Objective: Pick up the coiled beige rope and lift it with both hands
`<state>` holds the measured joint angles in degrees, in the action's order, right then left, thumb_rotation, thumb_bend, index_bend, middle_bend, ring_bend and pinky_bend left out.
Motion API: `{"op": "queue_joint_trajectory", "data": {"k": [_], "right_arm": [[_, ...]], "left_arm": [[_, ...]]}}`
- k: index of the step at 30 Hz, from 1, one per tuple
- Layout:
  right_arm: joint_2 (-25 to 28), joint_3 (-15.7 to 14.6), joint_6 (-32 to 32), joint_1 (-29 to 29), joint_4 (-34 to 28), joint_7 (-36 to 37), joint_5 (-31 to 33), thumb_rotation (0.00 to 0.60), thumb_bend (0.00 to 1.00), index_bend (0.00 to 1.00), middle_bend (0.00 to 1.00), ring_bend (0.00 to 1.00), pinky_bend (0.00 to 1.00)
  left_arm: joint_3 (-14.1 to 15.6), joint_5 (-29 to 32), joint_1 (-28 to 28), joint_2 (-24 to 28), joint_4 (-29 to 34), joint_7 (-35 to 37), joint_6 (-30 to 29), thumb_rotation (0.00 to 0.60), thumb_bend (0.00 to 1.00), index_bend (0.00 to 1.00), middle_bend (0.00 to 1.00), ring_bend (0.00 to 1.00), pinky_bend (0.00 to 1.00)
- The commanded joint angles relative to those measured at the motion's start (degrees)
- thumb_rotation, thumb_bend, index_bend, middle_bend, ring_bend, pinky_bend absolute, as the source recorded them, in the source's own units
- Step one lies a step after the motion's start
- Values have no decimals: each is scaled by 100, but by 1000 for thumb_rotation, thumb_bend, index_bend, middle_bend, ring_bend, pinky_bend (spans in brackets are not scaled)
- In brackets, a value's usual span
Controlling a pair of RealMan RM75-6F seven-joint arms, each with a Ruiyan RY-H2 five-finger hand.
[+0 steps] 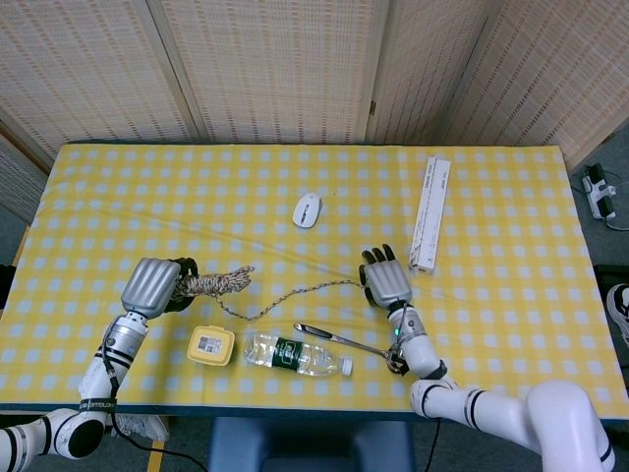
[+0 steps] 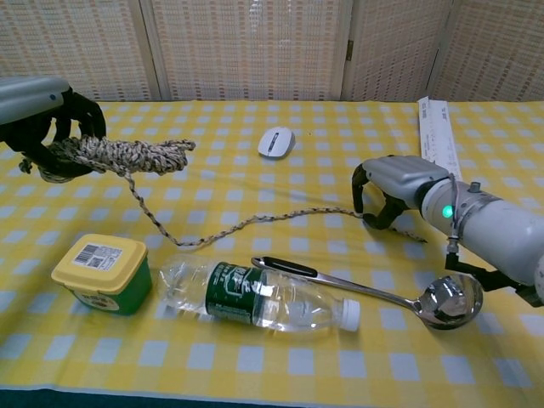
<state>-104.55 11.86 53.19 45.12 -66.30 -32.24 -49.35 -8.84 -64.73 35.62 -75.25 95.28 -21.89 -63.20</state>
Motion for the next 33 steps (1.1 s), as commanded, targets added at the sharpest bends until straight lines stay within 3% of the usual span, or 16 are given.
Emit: {"op": "queue_joint_trajectory", "data": {"k": [1,18,33], "right_arm": [[-31,6,36,-8,28,21,-40,600,470,524,190,108,45],[-150,70,205,-89,93,25,-131,600,389,534,201,108,44],[-250,126,33,-29,285,-107,-19,600,378,549,206,110,45]], "left_arm": [[4,-2,-2,2,-6,5,4,600,451,679,672,642,739],[17,-5,27,-57,-66,-10,44,600,450,679,671,642,739],[28,-4,17,-60,-91,-10,39,600,450,679,672,642,739]]}}
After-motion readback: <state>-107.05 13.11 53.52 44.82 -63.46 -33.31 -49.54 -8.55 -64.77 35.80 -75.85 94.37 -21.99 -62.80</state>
